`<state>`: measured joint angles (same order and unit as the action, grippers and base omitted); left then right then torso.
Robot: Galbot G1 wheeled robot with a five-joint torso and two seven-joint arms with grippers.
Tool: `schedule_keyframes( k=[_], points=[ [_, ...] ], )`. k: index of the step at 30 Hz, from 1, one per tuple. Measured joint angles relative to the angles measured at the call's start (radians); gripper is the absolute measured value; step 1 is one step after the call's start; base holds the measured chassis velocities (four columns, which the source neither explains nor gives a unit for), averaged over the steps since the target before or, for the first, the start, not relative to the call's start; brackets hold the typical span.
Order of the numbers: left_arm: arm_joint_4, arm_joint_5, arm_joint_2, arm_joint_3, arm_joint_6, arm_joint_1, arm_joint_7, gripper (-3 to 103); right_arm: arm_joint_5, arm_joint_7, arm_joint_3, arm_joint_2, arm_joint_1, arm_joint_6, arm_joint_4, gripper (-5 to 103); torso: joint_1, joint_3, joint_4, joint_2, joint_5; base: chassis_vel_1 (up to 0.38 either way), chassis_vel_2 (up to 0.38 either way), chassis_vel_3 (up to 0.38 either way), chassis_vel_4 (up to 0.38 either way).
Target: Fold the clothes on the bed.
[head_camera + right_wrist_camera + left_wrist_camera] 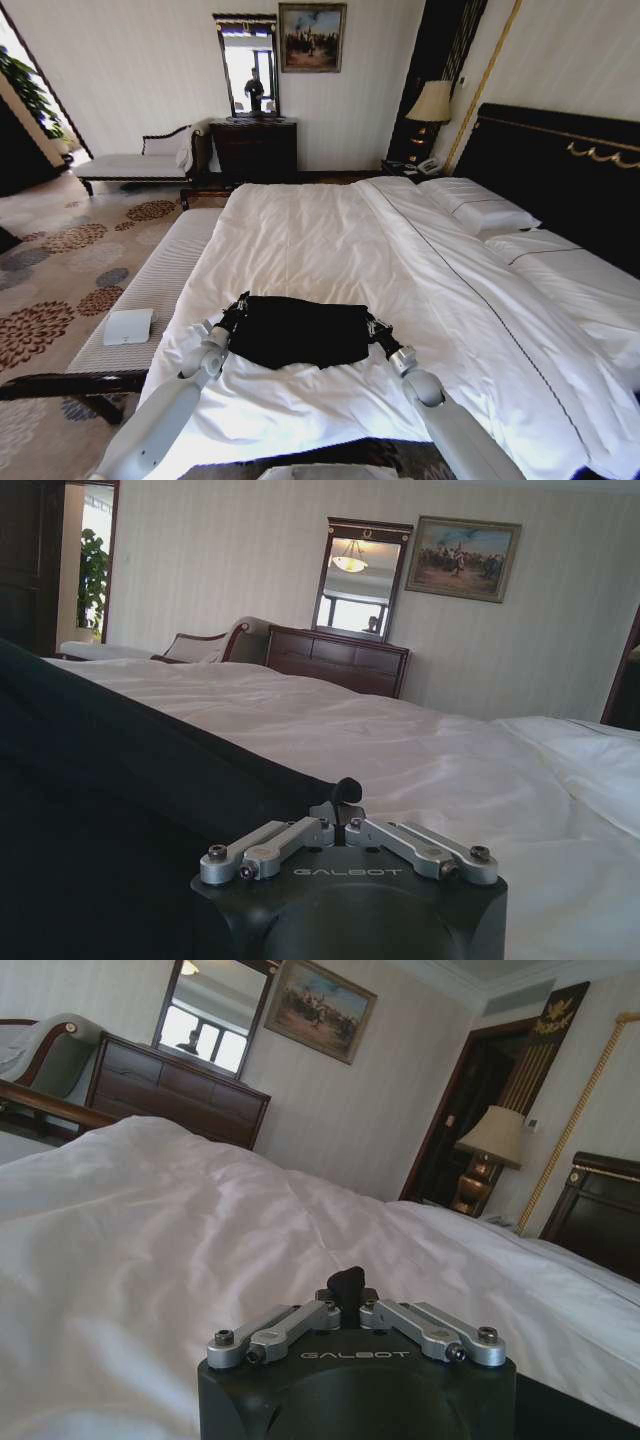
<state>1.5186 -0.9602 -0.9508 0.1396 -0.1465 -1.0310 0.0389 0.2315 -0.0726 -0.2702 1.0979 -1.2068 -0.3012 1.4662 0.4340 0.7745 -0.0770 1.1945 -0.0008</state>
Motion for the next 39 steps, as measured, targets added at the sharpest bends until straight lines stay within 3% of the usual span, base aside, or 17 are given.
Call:
schedule_keyframes(
  k=[7,19,39],
  points=[
    [0.034,0.035,0.036,0.002,-0.024,-0.050,-0.003,3,0.007,0.024,-0.008,-0.001,-0.041,0.000,0.052,0,0.000,0.000,0.0003,0.000,-0.0001,0.000,0.000,0.000,0.000],
    [0.074,0.075,0.000,0.021,-0.037,-0.130,-0.028,3,0.082,0.057,-0.022,0.019,-0.086,0.025,0.099,0,0.000,0.000,0.0003,0.000,0.0001,0.000,0.000,0.000,0.000],
    [0.122,0.130,0.021,0.045,-0.042,-0.208,-0.031,3,0.038,0.055,-0.048,0.043,-0.196,0.005,0.158,0,0.000,0.000,0.0001,0.000,0.0001,0.000,0.000,0.000,0.000]
  ],
)
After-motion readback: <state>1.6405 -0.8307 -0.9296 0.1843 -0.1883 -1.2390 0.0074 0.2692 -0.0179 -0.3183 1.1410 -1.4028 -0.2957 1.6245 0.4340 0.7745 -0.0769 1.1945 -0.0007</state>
